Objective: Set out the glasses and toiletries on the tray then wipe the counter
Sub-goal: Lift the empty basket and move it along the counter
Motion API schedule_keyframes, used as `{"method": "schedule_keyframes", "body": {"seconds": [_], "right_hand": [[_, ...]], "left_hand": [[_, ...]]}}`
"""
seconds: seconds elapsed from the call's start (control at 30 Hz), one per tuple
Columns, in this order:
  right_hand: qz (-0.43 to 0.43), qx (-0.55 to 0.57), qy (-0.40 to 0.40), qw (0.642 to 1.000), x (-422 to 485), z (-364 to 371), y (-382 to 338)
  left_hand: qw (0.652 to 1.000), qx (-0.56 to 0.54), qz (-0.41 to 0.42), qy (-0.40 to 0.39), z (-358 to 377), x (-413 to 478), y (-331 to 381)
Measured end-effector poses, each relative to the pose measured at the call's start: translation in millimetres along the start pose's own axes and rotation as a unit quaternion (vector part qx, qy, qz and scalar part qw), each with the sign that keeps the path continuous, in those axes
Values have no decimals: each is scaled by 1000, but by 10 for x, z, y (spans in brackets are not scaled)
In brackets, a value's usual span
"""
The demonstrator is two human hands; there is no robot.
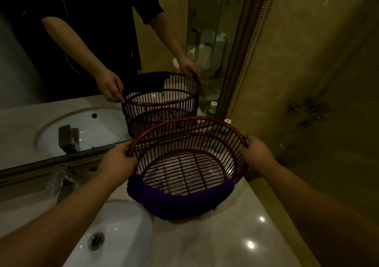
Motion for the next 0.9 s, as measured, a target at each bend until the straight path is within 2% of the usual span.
{"method": "schedule_keyframes", "body": {"seconds": [0.23,0.73,0.9], "right_hand": [[-14,-13,0,1000,226,-1,11],[-20,-31,8,999,330,121,-31],[-22,-46,49,998,188,107,-56]], "left_hand": [[1000,4,13,2,121,175,61],[1000,-21,-14,-4,201,316,-86],[998,-51,-20,-30,148,266,-147]]}}
Point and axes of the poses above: each hand's wrist, its own x-axis towards the middle knuckle, its own z-axis out of the palm, y = z × x, the point moved 3 cm from there along x, towards the middle knuckle, and after that the axes turned 7 degrees about x, right-handed, at the moved point
